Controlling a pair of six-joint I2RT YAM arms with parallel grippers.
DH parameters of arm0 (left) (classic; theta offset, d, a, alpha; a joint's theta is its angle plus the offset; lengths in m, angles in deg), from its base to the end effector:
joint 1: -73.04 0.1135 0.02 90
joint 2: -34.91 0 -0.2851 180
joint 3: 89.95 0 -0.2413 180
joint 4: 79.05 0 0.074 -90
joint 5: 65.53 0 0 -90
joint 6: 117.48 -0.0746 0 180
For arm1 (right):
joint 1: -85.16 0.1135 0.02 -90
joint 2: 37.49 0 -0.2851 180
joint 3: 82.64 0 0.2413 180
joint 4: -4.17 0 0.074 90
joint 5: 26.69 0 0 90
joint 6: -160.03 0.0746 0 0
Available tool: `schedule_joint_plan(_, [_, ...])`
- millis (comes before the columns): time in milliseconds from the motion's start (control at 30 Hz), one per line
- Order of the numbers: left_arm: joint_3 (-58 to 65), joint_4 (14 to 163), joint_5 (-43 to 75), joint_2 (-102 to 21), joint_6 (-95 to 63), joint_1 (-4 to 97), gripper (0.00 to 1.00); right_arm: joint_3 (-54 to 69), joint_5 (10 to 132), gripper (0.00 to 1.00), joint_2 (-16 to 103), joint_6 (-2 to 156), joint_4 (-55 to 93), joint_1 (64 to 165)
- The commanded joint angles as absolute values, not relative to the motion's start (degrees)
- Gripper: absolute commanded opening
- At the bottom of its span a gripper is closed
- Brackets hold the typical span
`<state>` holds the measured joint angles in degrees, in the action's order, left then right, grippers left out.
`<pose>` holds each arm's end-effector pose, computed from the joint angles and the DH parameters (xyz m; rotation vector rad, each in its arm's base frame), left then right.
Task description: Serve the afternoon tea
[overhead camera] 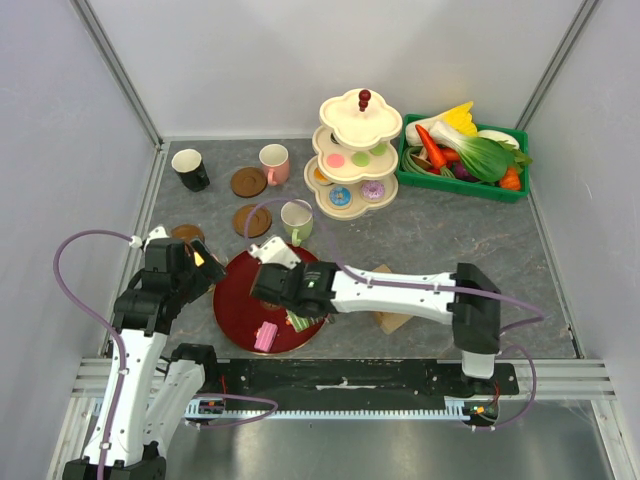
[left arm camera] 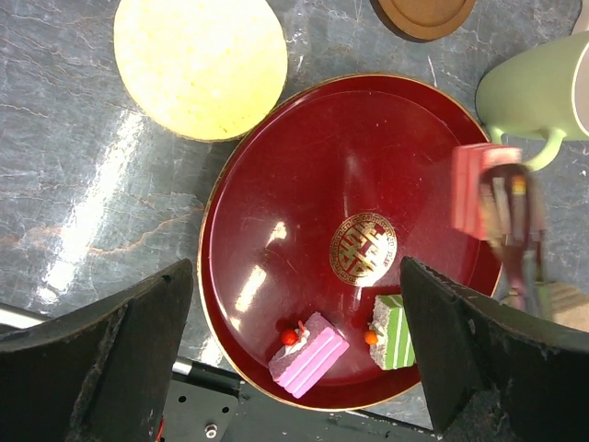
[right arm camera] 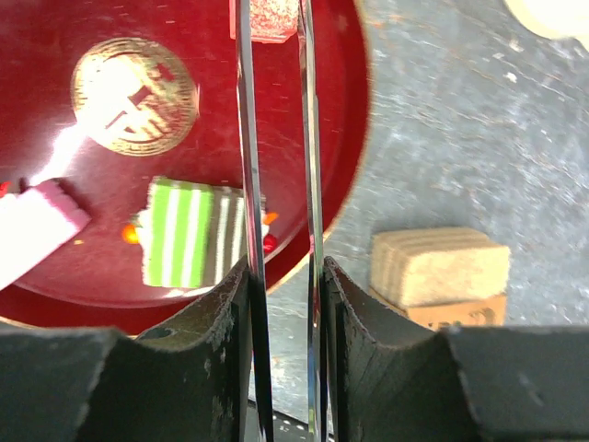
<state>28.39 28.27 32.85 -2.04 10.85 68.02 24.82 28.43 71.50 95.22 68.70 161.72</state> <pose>0.1109 0.0012 0.2760 -0.7535 2.2826 -0.1773 0.1365 0.3877 0.2531 -0.9017 2.2459 -0.0815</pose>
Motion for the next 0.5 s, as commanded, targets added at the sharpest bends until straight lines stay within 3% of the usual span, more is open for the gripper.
schedule_joint_plan(0, [27.2, 28.4, 32.0, -1.8, 11.3, 67.9, 0.99, 20.7, 24.3, 0.37, 63.0, 99.2, 68.8, 159.6])
schedule_joint_plan(200, [27.4, 30.0, 29.4, -1.4, 9.3, 67.9, 0.99, 20.9, 23.8, 0.36, 54.1, 95.9, 69.5, 154.6])
schedule_joint_plan(467, [21.5, 34.8, 25.3, -3.3, 4.9, 67.9, 0.99, 31.8, 28.1, 0.36, 48.2, 83.2, 67.3, 144.0])
